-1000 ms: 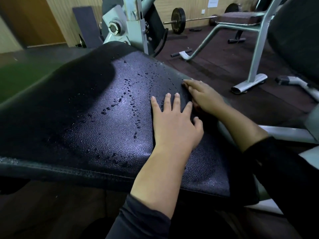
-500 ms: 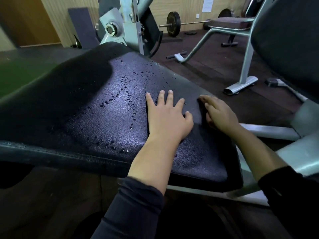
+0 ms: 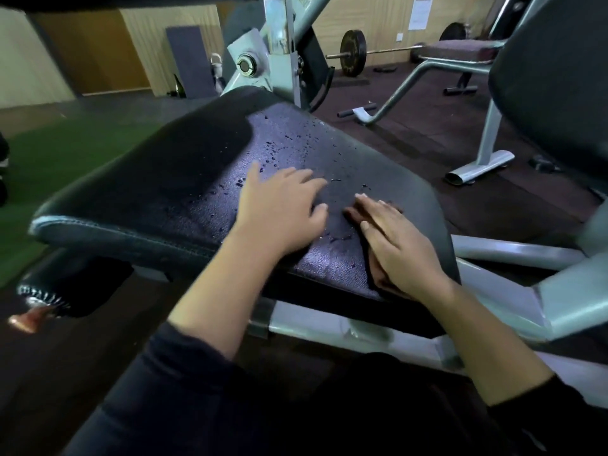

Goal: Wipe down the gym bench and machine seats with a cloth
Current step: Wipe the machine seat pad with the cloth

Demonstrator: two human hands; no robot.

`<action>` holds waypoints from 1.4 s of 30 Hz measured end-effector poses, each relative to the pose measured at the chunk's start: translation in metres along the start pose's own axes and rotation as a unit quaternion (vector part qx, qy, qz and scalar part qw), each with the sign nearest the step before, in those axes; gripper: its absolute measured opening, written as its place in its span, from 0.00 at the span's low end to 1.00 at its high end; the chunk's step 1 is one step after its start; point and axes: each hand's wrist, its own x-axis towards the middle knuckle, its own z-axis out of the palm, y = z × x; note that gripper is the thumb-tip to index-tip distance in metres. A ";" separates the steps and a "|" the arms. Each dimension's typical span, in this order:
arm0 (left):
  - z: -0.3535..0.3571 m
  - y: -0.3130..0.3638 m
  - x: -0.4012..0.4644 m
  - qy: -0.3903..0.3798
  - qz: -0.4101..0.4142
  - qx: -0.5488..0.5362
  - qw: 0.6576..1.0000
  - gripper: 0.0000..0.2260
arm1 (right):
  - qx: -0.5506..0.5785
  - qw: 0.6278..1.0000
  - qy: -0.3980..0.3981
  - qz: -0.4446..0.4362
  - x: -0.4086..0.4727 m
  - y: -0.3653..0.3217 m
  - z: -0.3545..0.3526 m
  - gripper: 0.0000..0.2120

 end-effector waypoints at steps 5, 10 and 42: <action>-0.006 -0.048 -0.032 -0.033 -0.040 0.039 0.998 0.24 | -0.008 1.000 0.008 0.024 -0.002 -0.001 -0.002 0.24; 0.001 -0.045 -0.036 -0.019 -0.045 0.052 0.997 0.24 | -0.005 0.999 0.031 0.028 -0.003 0.000 -0.001 0.20; 0.005 -0.047 -0.034 0.033 -0.058 0.009 0.998 0.20 | -0.036 0.971 -0.045 -0.232 -0.005 -0.058 0.018 0.22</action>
